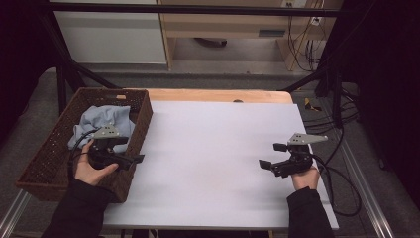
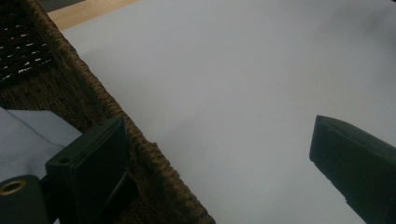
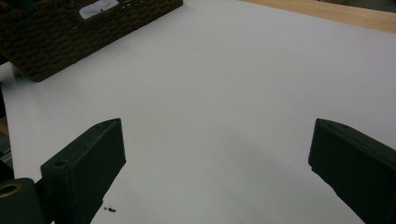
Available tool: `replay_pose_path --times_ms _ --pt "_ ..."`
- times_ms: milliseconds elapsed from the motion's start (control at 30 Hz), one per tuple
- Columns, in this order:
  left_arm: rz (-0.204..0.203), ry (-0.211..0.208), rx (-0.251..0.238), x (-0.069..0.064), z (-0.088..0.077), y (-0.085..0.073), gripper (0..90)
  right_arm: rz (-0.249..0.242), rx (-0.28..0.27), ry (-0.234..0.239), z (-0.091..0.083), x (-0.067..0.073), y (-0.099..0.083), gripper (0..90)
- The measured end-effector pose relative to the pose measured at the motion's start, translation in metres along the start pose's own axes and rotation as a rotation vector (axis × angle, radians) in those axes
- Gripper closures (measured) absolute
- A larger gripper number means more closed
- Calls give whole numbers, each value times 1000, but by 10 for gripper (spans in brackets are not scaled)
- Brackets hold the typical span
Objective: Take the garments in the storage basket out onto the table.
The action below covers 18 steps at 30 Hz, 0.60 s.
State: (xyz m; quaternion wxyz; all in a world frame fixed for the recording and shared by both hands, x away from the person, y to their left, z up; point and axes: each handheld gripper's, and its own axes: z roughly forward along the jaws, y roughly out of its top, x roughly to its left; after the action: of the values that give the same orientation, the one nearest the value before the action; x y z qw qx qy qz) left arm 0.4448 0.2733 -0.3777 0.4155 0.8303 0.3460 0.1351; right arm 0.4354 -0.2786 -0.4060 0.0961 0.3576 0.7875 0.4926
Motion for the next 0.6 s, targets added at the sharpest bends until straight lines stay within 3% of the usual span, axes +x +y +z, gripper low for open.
replay_pose_path --times_ms 333,600 --pt "2 -2 -17 -1 -3 1 38 1 7 2 1 -1 -1 45" --pt "-27 36 -13 6 -7 1 39 -2 15 -3 3 0 -1 45"
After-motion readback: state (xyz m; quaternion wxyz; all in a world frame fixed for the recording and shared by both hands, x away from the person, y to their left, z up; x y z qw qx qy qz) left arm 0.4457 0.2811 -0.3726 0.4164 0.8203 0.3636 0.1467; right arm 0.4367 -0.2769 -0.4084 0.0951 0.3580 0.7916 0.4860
